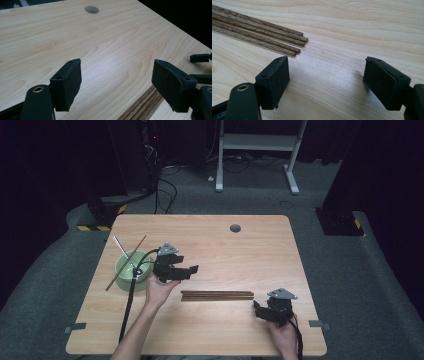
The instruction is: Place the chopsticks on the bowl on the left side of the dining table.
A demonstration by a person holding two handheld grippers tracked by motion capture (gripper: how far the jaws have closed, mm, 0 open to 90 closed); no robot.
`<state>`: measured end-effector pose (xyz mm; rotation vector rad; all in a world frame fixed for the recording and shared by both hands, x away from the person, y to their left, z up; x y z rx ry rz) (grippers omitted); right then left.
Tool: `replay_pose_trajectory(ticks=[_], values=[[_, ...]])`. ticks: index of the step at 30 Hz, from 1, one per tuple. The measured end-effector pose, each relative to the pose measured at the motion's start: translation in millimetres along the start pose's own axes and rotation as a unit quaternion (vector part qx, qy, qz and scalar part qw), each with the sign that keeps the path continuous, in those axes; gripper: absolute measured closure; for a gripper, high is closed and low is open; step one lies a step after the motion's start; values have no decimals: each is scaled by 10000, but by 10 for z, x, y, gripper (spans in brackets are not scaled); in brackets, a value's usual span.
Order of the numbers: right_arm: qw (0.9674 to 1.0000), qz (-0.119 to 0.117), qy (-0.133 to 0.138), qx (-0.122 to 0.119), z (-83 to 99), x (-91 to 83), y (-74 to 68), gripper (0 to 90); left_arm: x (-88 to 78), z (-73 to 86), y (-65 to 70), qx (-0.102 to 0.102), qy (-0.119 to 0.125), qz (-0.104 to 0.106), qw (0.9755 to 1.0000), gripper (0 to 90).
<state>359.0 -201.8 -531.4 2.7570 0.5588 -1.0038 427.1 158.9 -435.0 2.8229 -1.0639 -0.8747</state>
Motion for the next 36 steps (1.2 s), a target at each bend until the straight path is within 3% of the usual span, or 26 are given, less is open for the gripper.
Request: replay_pose_trajectory(ticks=[4,8,11,16,20,28,32,36], values=[[10000,0,1,2,0,0,0,208,72,13,95,151,-82,140,9998,242],[10000,-1,1,2,0,0,1,208,127,35,154,155,-52,222,9996,241],[10000,-1,1,3,0,0,0,208,163,55,175,144,-83,239,9996,243],[10000,1,0,15,2,-3,-2,209,186,60,234,342,-145,213,9991,256],[10000,8,-3,26,4,-5,-4,209,213,74,267,376,-134,269,9988,267],[10000,9,-3,28,4,-5,-4,209,356,161,372,547,-399,325,9972,288],[10000,7,-2,17,4,-5,-3,210,454,219,437,529,-454,447,9966,318],[10000,10,-4,21,5,-6,-4,210,598,319,522,572,-658,481,9950,361]])
Point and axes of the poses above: each handheld gripper's, and its own axes: x roughly forward along the jaws, z roughly out of its underside, y roughly to its right, the point moved 1 cm from there along x, roughly forward along the jaws, and after that the axes turned 4 degrees about y, right-handed, at the moved point
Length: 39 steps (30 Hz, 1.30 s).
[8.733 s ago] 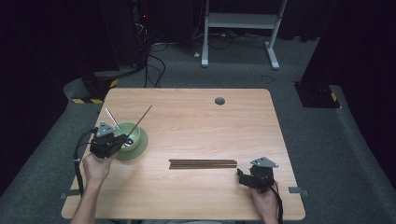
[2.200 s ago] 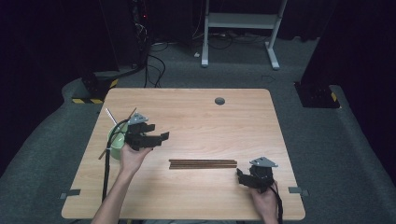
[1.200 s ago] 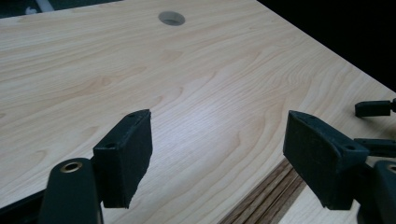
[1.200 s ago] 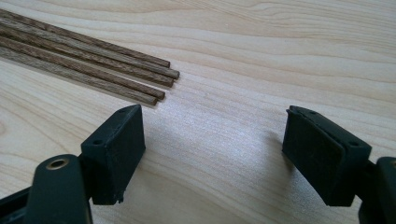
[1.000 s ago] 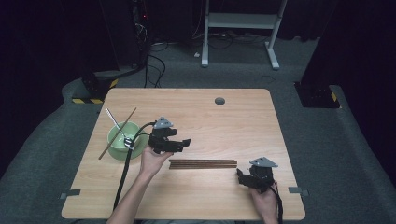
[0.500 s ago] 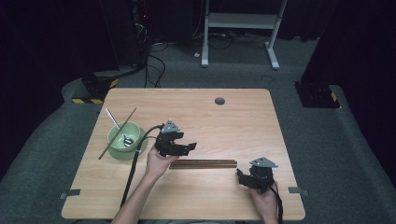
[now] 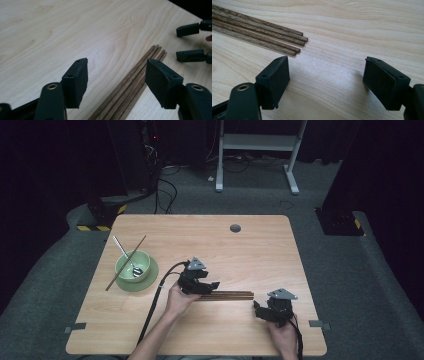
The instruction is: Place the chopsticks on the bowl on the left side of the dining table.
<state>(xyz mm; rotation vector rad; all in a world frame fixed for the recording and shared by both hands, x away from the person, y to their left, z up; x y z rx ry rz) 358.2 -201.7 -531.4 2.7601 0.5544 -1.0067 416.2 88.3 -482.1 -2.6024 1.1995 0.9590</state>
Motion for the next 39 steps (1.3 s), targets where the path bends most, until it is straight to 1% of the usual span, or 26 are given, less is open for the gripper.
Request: replay_pose_trajectory(ticks=[3,6,7,8,10,15,18,20,23,28,30,31,32,33,34,39], values=[[10000,0,1,3,0,0,0,210,94,34,49,47,-128,-49,9999,378],[10000,1,1,2,0,0,0,210,202,74,99,30,-175,-78,9998,387],[10000,1,1,2,0,0,-1,210,245,88,121,49,-206,-167,9996,386],[10000,4,2,2,0,0,-2,211,268,93,132,57,-228,-202,9995,386],[10000,5,4,-10,1,-1,-3,214,318,100,157,57,-261,-209,9994,386],[10000,3,7,-12,1,-2,-4,216,368,88,176,30,-242,-254,9994,401],[10000,3,4,-12,1,-2,-4,216,406,89,189,113,-291,-408,9987,428],[10000,1,1,-12,1,-3,-4,216,417,89,180,84,-254,-397,9989,452],[10000,5,5,-10,1,-2,-5,216,424,86,162,2,-212,-383,9990,464],[10000,4,5,-10,1,-2,-4,216,464,92,150,-64,-201,-379,9991,455],[10000,4,7,-9,1,-2,-4,216,496,100,147,-70,-224,-386,9990,431],[10000,4,6,-9,1,-2,-4,216,507,103,149,-31,-262,-403,9988,413],[10000,4,7,-9,1,-2,-4,216,514,107,155,-14,-282,-417,9987,410],[10000,4,7,-9,1,-2,-4,216,522,108,159,58,-311,-445,9985,410],[10000,4,7,-9,1,-2,-4,216,524,109,163,70,-324,-459,9984,410],[10000,1,4,-9,1,-2,-4,216,536,90,153,13,-316,-533,9981,408]])
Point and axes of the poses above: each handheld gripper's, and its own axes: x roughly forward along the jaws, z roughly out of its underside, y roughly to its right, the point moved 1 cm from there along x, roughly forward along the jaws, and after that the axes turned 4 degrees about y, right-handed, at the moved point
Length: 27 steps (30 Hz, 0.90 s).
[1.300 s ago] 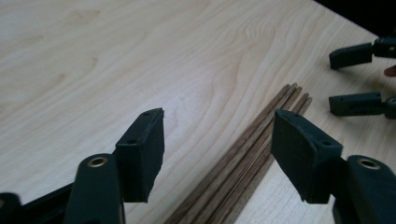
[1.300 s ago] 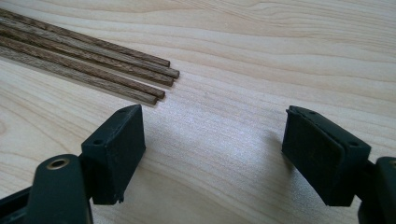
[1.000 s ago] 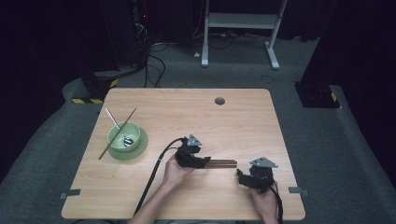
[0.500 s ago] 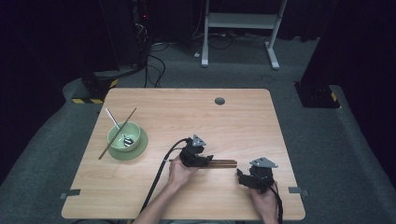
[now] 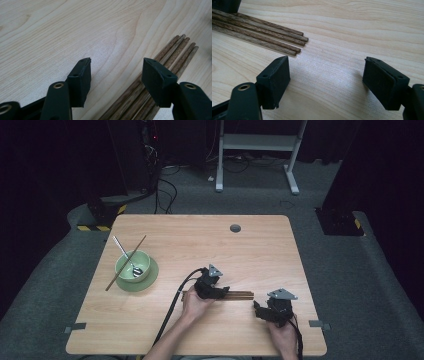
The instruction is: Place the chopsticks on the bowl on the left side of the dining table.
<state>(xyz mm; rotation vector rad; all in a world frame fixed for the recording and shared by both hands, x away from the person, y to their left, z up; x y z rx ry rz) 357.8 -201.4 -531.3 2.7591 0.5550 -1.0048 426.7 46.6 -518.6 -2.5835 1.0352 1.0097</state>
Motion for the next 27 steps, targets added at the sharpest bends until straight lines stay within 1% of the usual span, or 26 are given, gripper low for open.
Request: replay_pose_trajectory(ticks=[6,9,10,17,21,27], values=[[10000,2,3,0,0,0,0,216,17,1,7,-9,-26,-8,10000,406],[10000,2,3,1,0,0,0,216,24,4,12,23,-61,-13,10000,405],[10000,2,2,0,0,0,0,216,29,6,13,-3,-49,-9,10000,402],[10000,2,3,1,0,0,0,216,12,15,9,14,-103,2,9999,394],[10000,-2,-1,0,0,0,0,216,-1,23,-11,45,-147,-29,9999,389],[10000,1,3,0,0,0,0,216,-10,31,-31,39,-169,-43,9998,393]])
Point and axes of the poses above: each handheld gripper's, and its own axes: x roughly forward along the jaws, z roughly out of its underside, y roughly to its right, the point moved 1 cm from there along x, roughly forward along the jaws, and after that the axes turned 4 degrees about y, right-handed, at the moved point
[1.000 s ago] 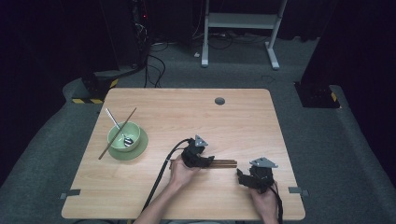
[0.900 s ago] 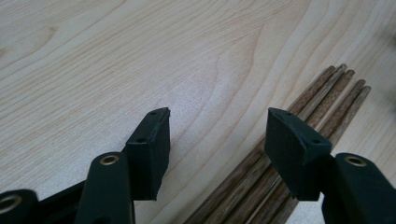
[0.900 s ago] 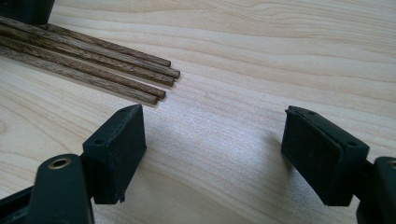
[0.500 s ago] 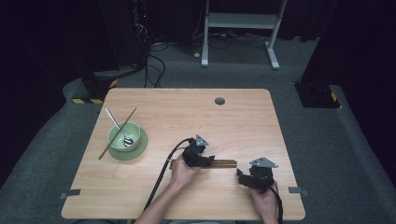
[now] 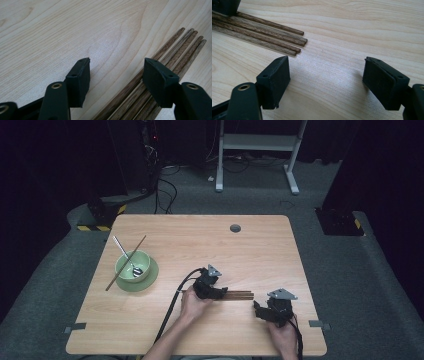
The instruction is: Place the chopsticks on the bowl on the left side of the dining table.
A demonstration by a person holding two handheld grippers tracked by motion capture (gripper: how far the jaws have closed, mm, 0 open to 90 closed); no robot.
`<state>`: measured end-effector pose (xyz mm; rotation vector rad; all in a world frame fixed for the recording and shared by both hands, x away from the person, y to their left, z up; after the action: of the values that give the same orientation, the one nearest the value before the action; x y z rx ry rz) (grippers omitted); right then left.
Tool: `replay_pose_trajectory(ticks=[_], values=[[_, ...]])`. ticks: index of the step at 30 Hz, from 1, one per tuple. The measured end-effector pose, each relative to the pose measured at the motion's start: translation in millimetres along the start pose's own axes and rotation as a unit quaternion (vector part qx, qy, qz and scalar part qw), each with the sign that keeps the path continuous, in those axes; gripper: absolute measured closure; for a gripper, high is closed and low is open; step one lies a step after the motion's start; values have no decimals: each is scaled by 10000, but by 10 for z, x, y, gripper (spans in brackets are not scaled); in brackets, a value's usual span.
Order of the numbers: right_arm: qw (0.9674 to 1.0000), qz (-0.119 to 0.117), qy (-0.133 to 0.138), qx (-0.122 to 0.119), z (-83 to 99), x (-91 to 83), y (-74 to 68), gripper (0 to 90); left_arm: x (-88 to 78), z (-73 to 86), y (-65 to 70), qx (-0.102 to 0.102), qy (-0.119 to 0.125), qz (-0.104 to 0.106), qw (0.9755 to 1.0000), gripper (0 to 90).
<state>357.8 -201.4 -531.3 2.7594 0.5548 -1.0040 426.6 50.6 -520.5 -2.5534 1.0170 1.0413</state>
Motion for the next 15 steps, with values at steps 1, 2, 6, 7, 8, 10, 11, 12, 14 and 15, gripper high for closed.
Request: replay_pose_trajectory(ticks=[1,2,6,7,8,10,11,12,14,15], values=[[10000,0,0,1,0,0,0,216,-1,0,-2,-6,-2,2,10000,393],[10000,0,0,1,0,0,0,216,-1,0,-3,-3,1,-4,10000,395],[10000,-3,0,3,0,0,0,216,4,1,-15,-15,35,6,10000,401],[10000,-4,0,3,0,0,1,216,5,0,-18,-19,41,1,10000,404],[10000,-2,1,4,0,0,0,216,5,0,-22,-3,42,-7,10000,408],[10000,-4,0,3,0,0,1,216,6,1,-29,-10,51,-25,10000,411],[10000,-6,-3,3,0,0,1,216,6,1,-35,-10,51,-33,10000,411],[10000,-6,-2,4,0,0,1,216,7,1,-41,-15,63,-41,10000,411],[10000,-3,1,5,0,0,0,216,3,2,-54,-15,47,-44,10000,412],[10000,-7,-4,3,0,0,1,216,3,3,-61,-19,54,-55,10000,412]])
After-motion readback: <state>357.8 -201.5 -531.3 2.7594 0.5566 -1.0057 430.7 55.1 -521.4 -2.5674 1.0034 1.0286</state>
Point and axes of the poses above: each handheld gripper's, and its own axes: x roughly forward along the jaws, z roughly out of its underside, y roughly to its right, the point moved 1 cm from there along x, roughly forward along the jaws, and after that the axes turned 4 degrees about y, right-handed, at the moved point
